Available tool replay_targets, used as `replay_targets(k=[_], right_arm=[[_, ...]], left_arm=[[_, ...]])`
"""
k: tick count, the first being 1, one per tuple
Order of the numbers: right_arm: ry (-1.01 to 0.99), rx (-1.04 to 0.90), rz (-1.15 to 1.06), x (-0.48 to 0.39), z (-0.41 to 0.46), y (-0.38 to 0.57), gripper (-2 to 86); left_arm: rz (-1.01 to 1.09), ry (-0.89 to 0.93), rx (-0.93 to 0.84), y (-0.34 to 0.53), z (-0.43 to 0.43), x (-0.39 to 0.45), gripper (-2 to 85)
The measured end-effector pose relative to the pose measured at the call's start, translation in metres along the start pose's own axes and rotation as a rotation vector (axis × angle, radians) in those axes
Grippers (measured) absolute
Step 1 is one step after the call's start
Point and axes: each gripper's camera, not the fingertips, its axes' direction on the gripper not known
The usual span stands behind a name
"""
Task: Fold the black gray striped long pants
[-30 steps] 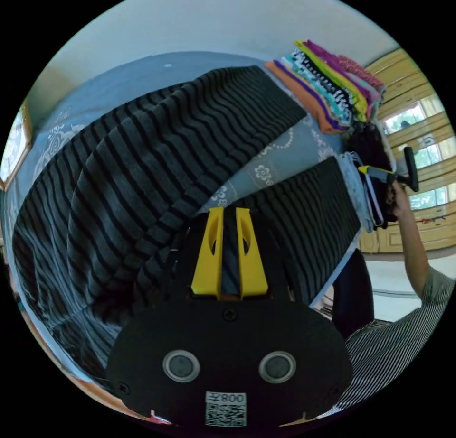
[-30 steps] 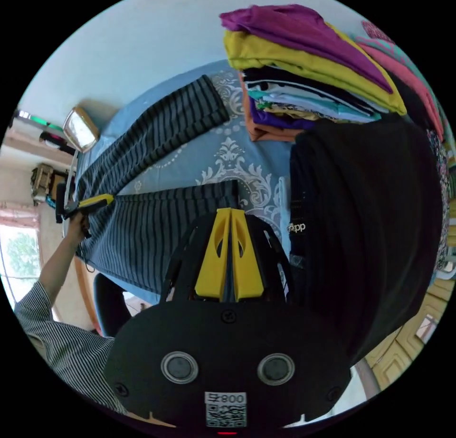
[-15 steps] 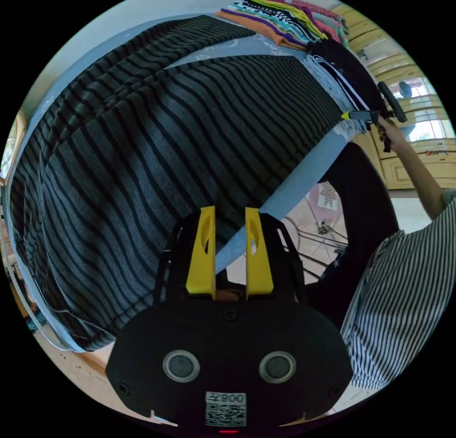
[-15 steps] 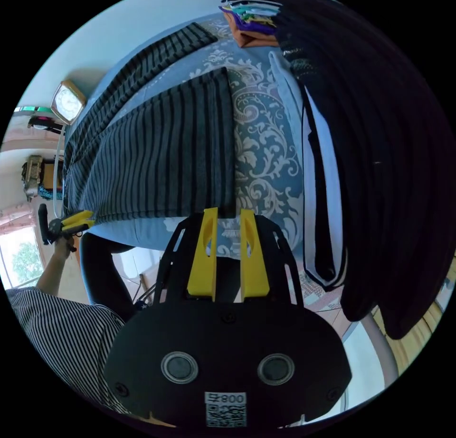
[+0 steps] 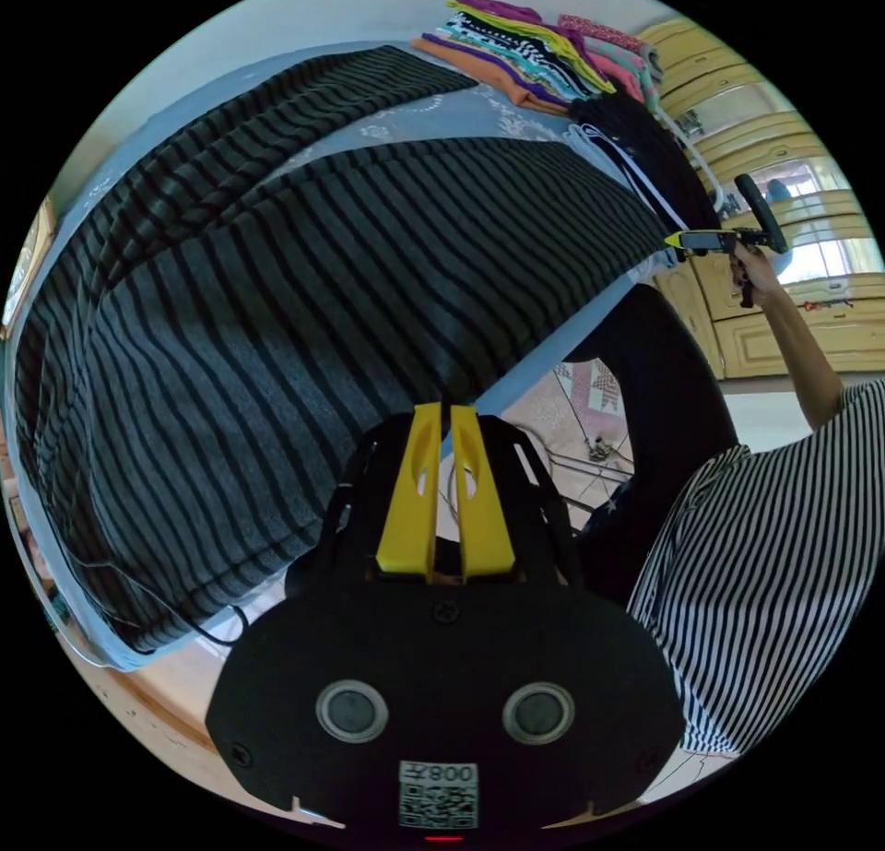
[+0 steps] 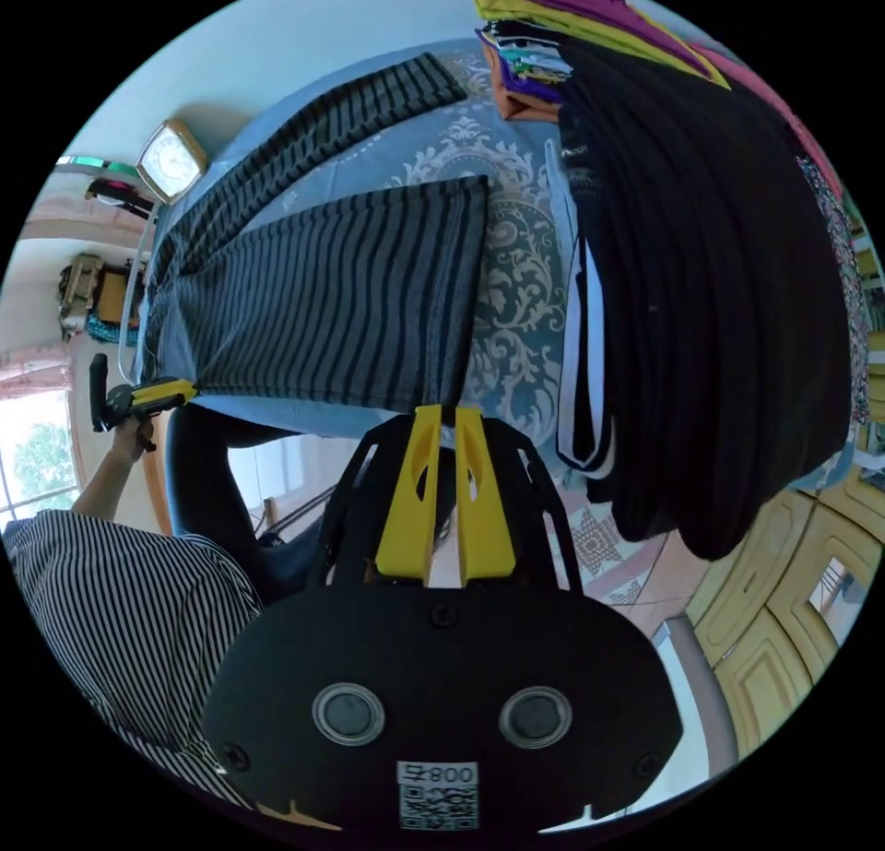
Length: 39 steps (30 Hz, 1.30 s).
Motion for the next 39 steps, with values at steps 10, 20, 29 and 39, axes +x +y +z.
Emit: replay_targets(k=[10, 20, 29, 39], right_arm=[[-0.006, -0.040, 0.125, 0.002, 0.017, -0.023, 1.5], [-0.027, 0.185, -0.068, -0.071, -0.038, -0.142, 5.1], [0.100, 0.223, -0.281, -0.170, -0.052, -0.356, 6.5], [0.326, 0.030, -0.381, -0.235, -0.002, -0.470, 1.2]], left_arm=[[-0.074, 0.052, 0.108, 0.026, -0.005, -0.035, 5.1], [-0.204, -0.146, 0.283, -0.016, -0.052, -0.156, 7.5], [-0.211, -0.184, 0.148, -0.087, -0.012, -0.226, 7.6], [-0.217, -0.125, 0.163, -0.093, 0.018, -0.247, 2.8]])
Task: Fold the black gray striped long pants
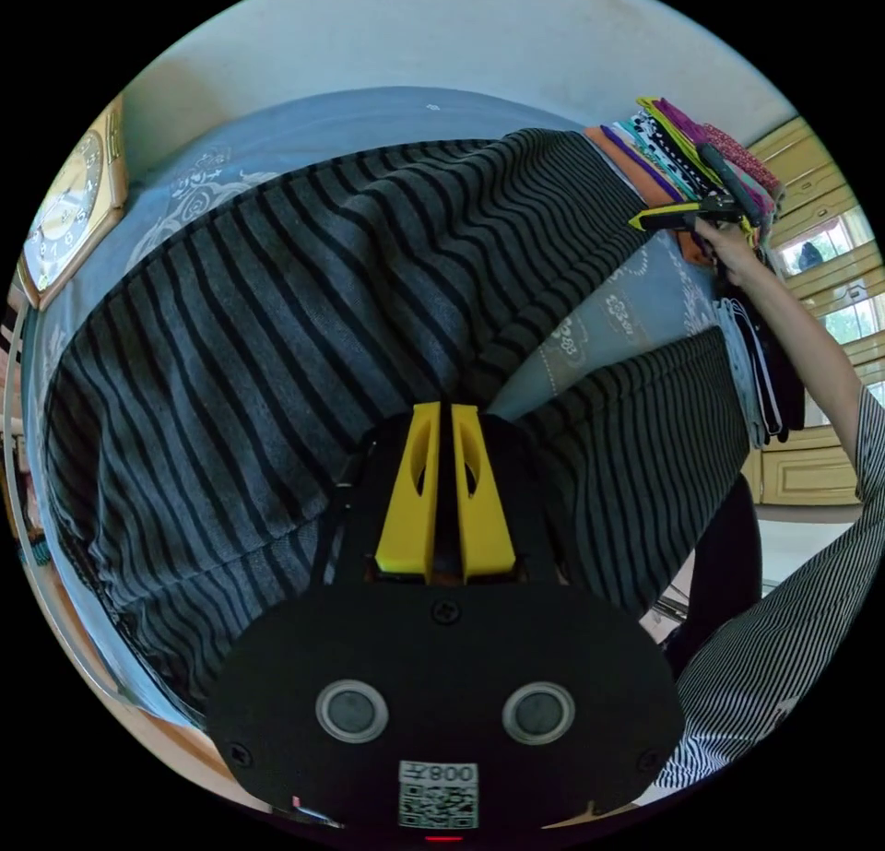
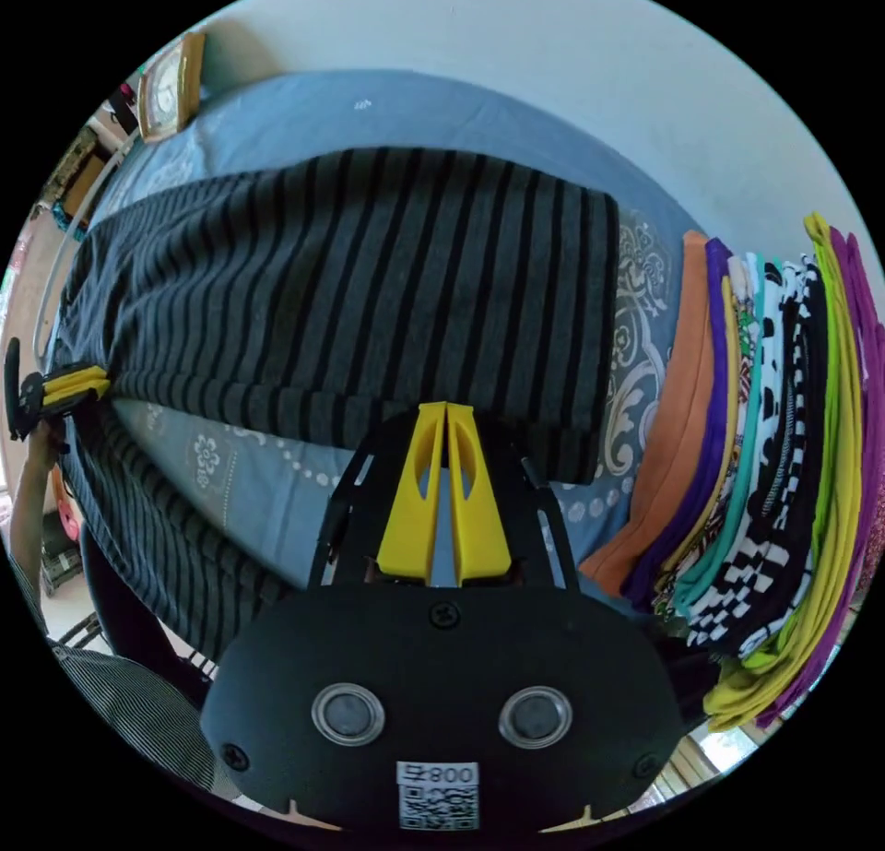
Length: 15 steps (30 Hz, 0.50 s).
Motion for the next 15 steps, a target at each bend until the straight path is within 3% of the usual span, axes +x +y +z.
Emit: replay_targets(k=[15], right_arm=[[-0.105, -0.055, -0.003, 0.003, -0.021, 0.008, 0.1]], left_arm=[[0.034, 0.024, 0.053, 0.005, 0.029, -0.018, 2.7]])
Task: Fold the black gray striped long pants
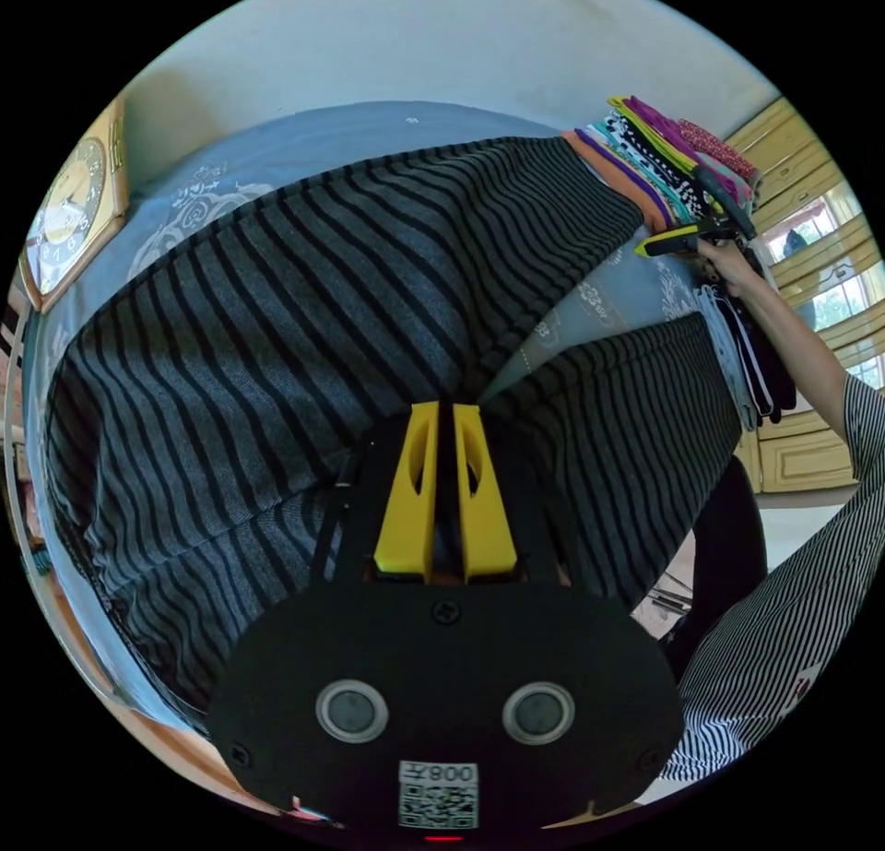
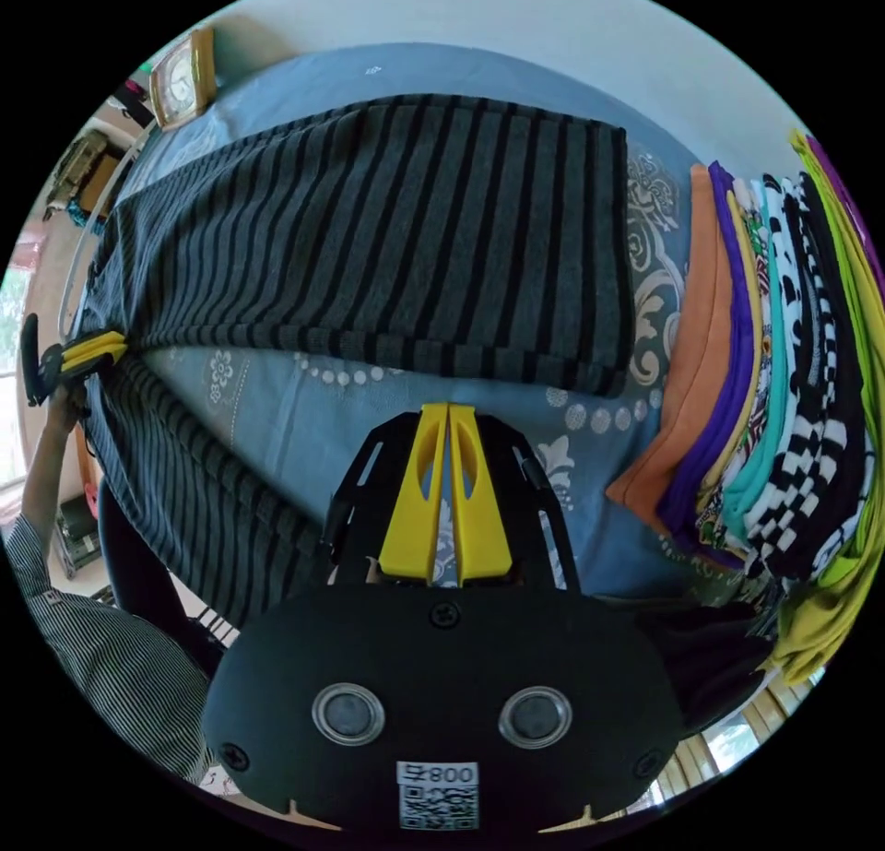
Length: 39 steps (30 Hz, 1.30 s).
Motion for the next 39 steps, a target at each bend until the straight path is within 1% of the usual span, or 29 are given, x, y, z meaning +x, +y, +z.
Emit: replay_targets(k=[2, 4, 7, 9, 11, 13, 14, 16, 19, 21, 23, 25, 27, 31, 36, 39], right_arm=[[0.015, 0.021, 0.015, 0.002, -0.009, 0.003, 0.1], [0.095, 0.114, 0.061, 0.007, -0.029, 0.009, 0.1], [0.056, 0.219, 0.128, 0.022, -0.052, 0.006, 0.1], [0.051, 0.254, 0.161, 0.030, -0.059, -0.001, 0.1], [0.070, 0.239, 0.192, 0.035, -0.056, -0.013, 0.2], [0.068, 0.100, 0.217, 0.042, -0.034, -0.028, 0.5], [0.051, 0.111, 0.234, 0.043, -0.035, -0.027, 0.7], [0.016, 0.268, 0.260, 0.042, -0.059, -0.010, 2.8], [0.088, 0.367, 0.284, 0.041, -0.078, 0.007, 7.6], [0.108, 0.366, 0.311, 0.047, -0.079, 0.008, 8.6], [0.067, 0.327, 0.335, 0.054, -0.073, 0.002, 9.0], [-0.021, 0.240, 0.340, 0.059, -0.057, -0.012, 7.8], [-0.029, 0.232, 0.342, 0.055, -0.054, -0.018, 6.4], [-0.006, 0.202, 0.274, 0.041, -0.072, -0.025, 3.6], [0.038, 0.249, 0.232, 0.032, -0.120, -0.018, 2.8], [0.057, 0.206, 0.239, 0.028, -0.122, -0.024, 2.9]], left_arm=[[0.005, -0.009, -0.002, -0.002, 0.007, -0.004, 2.7], [-0.003, -0.002, 0.024, -0.004, 0.009, -0.007, 2.7], [0.007, 0.040, 0.087, -0.007, 0.012, -0.009, 2.7], [0.014, 0.054, 0.111, -0.012, 0.018, -0.008, 2.7], [0.006, 0.012, 0.075, -0.021, 0.036, -0.009, 2.9], [0.021, -0.019, 0.011, -0.025, 0.058, -0.012, 3.2], [-0.002, 0.001, 0.046, -0.024, 0.059, -0.016, 3.6], [-0.012, 0.034, 0.054, -0.025, 0.059, -0.020, 4.6], [0.020, 0.012, 0.096, -0.021, 0.060, -0.019, 6.9], [0.038, -0.037, 0.074, -0.022, 0.068, -0.017, 7.6], [0.073, -0.087, 0.021, -0.025, 0.089, -0.015, 7.1], [0.088, -0.131, 0.034, -0.026, 0.095, -0.013, 6.2], [0.086, -0.130, 0.025, -0.028, 0.101, -0.016, 4.7], [0.064, -0.080, 0.027, -0.028, 0.111, -0.027, 2.8], [0.095, -0.047, 0.107, -0.023, 0.107, -0.030, 2.3], [0.114, -0.073, 0.065, -0.024, 0.128, -0.034, 2.4]])
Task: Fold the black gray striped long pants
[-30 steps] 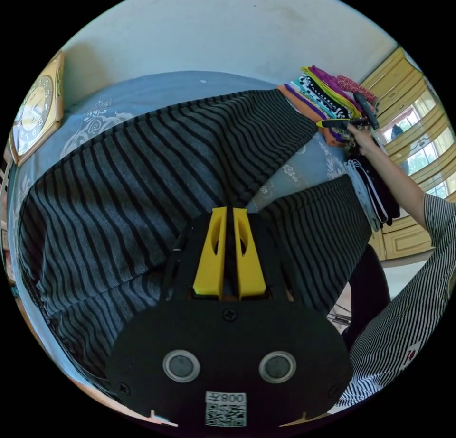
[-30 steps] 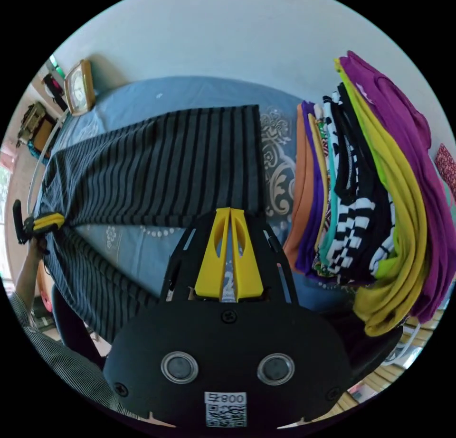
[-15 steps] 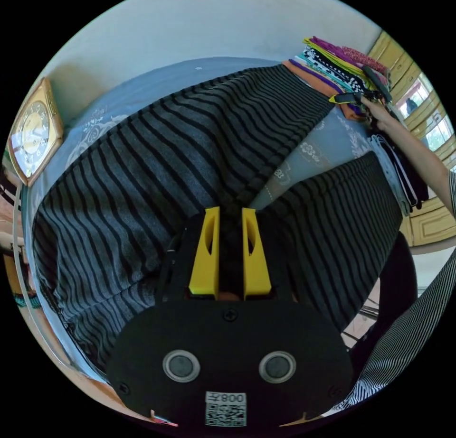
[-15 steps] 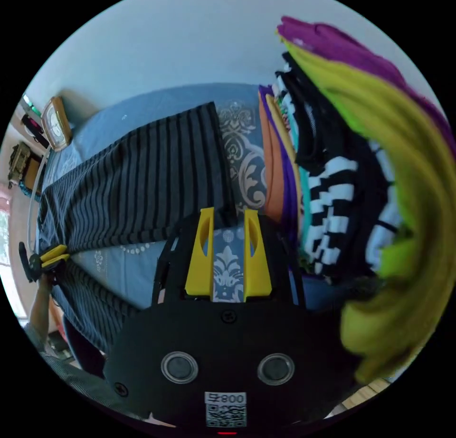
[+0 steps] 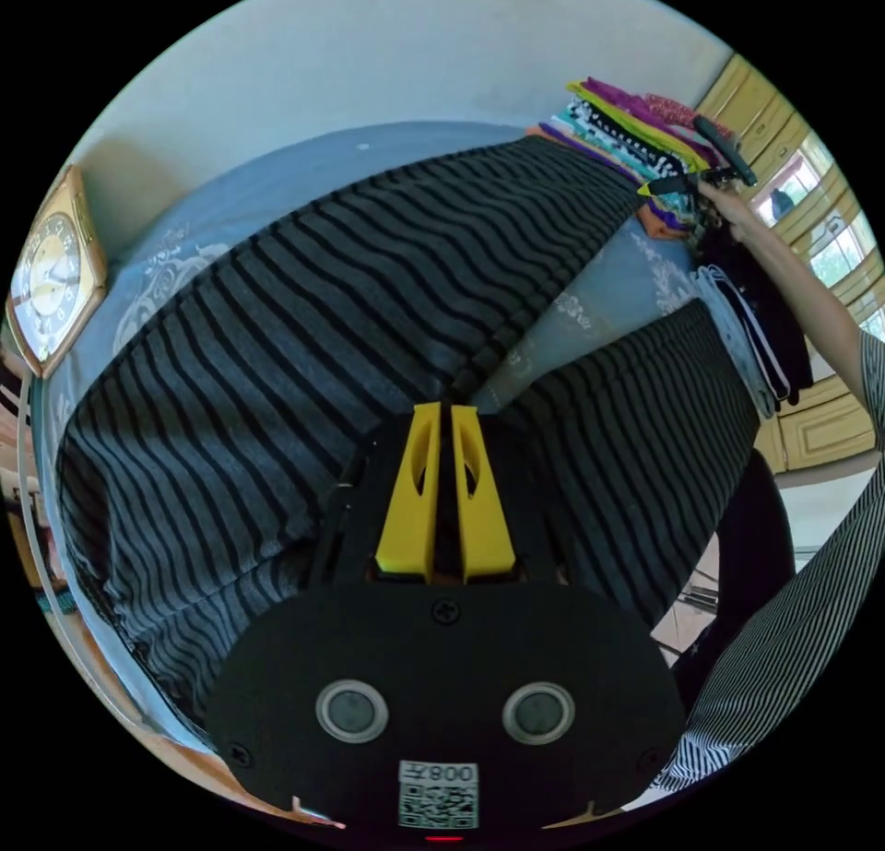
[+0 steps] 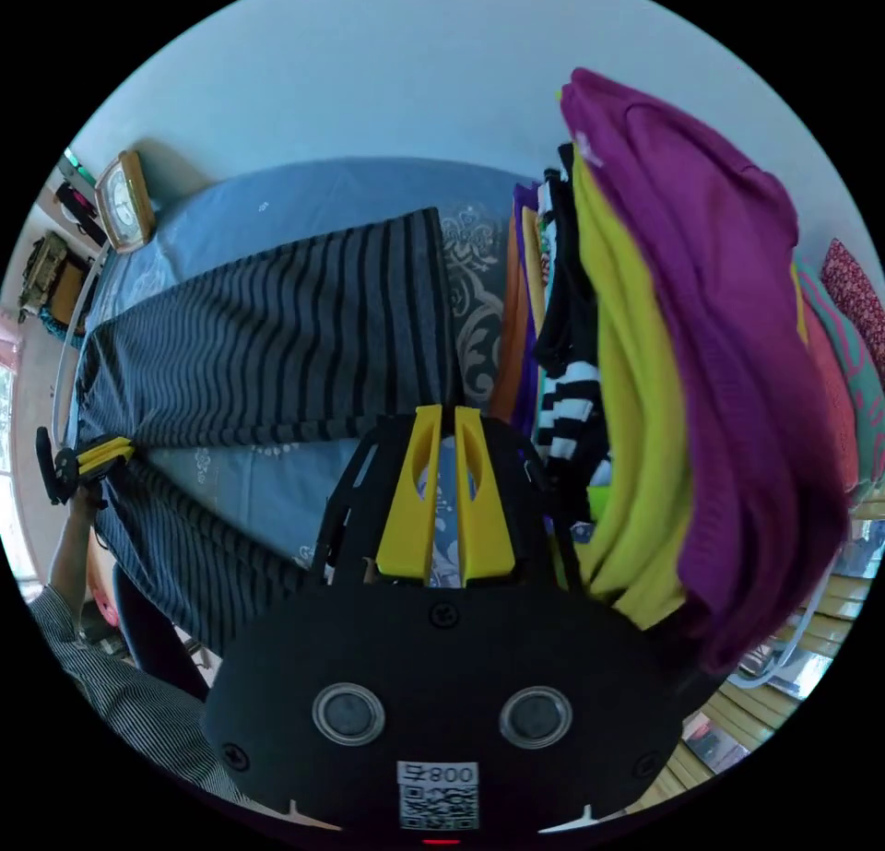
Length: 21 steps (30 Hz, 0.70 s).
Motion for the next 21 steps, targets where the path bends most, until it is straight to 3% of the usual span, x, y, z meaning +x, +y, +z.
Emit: replay_targets(k=[4, 13, 18, 21], right_arm=[[0.058, -0.137, 0.021, -0.020, 0.047, -0.007, 3.7], [0.192, 0.025, 0.031, -0.063, 0.004, 0.003, 1.1], [-0.039, 0.122, -0.172, -0.147, -0.015, 0.015, 0.4], [-0.108, 0.132, -0.345, -0.225, -0.009, 0.015, 0.3]], left_arm=[[-0.062, 0.057, -0.025, 0.011, 0.034, -0.019, 2.5], [-0.232, 0.113, 0.189, 0.087, 0.015, -0.056, 2.3], [-0.423, 0.029, 0.220, 0.138, 0.025, -0.087, 1.3], [-0.447, 0.009, 0.144, 0.149, 0.051, -0.101, 0.7]])
